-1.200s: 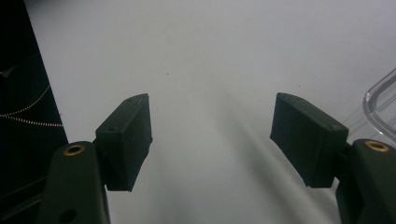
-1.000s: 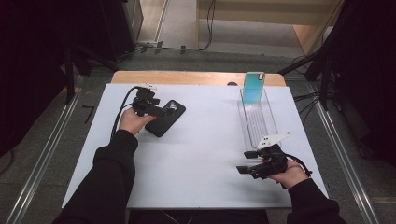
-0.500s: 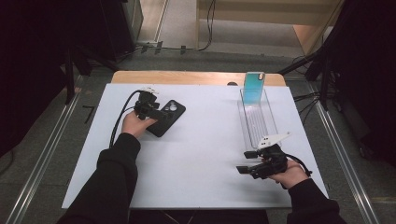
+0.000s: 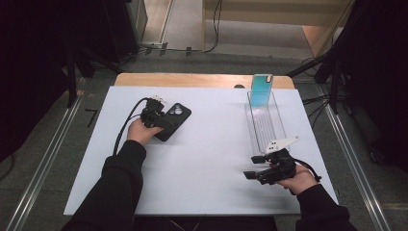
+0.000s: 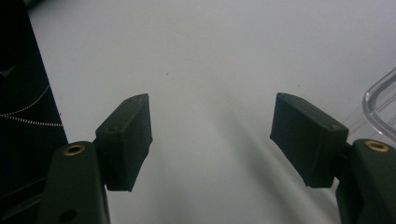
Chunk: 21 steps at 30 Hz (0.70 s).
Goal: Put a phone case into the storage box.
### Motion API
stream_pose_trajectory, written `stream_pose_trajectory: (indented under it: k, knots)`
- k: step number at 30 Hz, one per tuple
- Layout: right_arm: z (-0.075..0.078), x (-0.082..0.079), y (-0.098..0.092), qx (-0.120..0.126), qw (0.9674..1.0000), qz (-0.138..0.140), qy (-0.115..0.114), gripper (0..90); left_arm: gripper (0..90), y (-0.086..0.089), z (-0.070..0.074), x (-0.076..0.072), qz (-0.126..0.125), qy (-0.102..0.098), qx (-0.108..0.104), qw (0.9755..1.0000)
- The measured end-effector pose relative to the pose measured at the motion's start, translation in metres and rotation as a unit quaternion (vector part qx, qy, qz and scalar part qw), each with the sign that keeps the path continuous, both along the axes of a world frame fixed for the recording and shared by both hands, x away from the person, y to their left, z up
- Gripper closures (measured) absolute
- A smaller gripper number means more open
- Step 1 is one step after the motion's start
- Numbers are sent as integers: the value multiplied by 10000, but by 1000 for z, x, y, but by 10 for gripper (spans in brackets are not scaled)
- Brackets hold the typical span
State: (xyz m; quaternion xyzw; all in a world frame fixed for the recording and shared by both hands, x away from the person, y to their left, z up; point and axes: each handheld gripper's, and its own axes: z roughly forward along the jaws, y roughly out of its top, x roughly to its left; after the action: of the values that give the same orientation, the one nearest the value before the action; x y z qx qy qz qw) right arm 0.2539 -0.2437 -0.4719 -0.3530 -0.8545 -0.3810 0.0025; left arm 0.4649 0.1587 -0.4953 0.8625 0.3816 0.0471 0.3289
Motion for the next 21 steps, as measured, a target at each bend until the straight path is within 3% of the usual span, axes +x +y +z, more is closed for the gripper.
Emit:
stream_pose_trajectory:
  k: [7, 11, 17, 21]
  knots:
    - [-1, 0, 0, -30, 10000, 21, -16, 270, 51, -2, -2, -4, 47, -157, 77, 9998]
    - [-1, 0, 0, -29, 10000, 15, -20, 271, 95, -4, -3, -8, 100, -372, 267, 9989]
    - [-1, 0, 0, -44, 10000, 29, -21, 270, 107, -8, -5, -12, 160, -534, 430, 9975]
    - [-1, 0, 0, -51, 10000, 31, -24, 271, 106, -13, -7, -15, 127, -717, 662, 9951]
